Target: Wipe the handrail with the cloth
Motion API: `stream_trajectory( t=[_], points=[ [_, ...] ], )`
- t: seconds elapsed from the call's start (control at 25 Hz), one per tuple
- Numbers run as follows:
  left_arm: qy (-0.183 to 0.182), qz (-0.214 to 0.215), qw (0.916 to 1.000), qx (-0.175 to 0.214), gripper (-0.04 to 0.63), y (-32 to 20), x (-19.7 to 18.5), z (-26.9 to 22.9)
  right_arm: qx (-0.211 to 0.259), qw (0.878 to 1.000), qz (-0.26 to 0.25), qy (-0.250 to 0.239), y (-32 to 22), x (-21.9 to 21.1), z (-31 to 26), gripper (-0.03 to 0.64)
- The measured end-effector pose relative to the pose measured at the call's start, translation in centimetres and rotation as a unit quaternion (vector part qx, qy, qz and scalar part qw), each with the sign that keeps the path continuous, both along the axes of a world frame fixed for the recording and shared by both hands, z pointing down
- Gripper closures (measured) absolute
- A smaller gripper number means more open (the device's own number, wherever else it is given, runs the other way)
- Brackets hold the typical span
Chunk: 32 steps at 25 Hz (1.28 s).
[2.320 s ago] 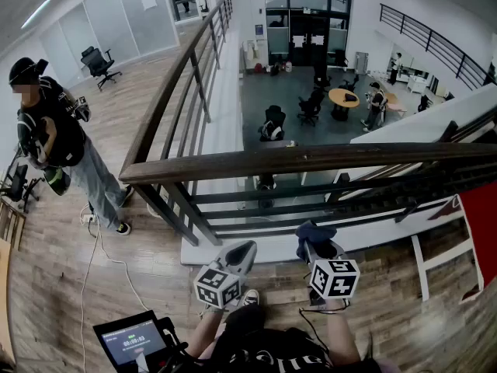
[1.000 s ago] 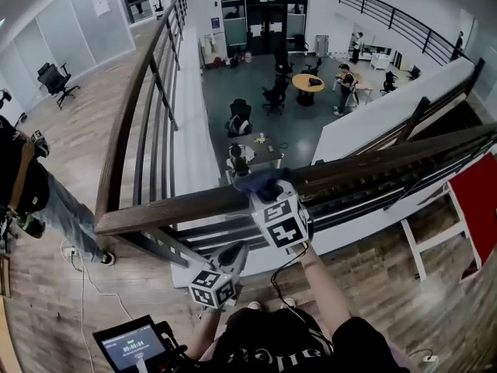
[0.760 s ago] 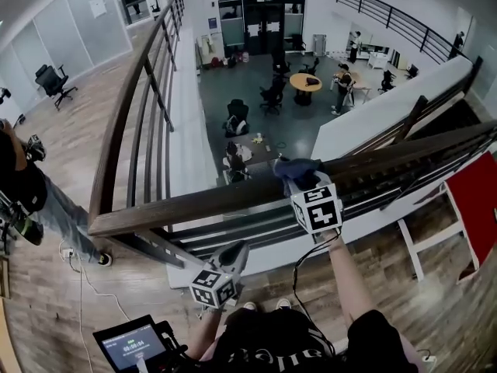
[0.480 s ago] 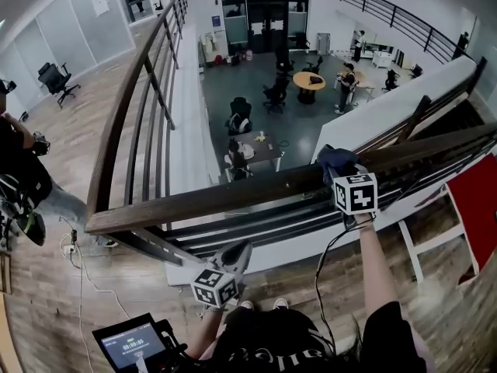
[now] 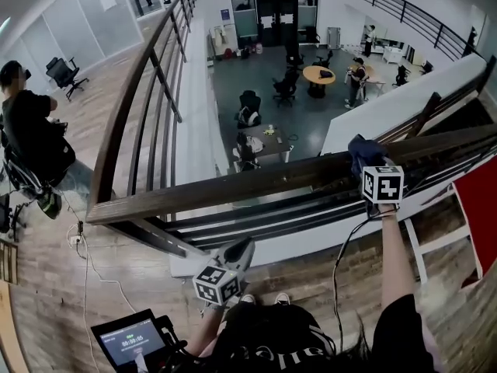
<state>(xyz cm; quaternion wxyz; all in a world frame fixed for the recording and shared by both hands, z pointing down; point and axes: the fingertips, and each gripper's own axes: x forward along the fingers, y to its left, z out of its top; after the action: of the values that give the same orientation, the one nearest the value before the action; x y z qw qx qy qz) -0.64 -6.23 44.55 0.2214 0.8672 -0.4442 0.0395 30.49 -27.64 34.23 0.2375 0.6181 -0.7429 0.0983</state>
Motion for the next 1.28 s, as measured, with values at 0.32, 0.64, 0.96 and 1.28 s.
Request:
stream_trajectory(
  t=[0.32,0.64,0.96,1.28],
  points=[
    [-0.004,-0.019,0.9998,-0.008,0.595,1.0,-2.2,1.0,-0.006,0.994,-0.077,-0.072,6.9,-9.5,3.4,0.508],
    [0.002,-0.037,0.9992,-0.014,0.595,2.7,-7.5,2.0,-0.086,0.977,-0.171,-0.089,14.0,-25.7,11.4,0.508],
    [0.005,-0.043,0.9987,-0.025,0.595,4.6,-12.5,4.3,-0.12,0.963,-0.233,-0.064,15.9,-38.4,16.3,0.508],
    [0.005,-0.067,0.9969,-0.04,0.595,4.2,-18.4,6.8,-0.136,0.95,-0.279,-0.024,14.6,-47.6,19.9,0.508]
  ],
)
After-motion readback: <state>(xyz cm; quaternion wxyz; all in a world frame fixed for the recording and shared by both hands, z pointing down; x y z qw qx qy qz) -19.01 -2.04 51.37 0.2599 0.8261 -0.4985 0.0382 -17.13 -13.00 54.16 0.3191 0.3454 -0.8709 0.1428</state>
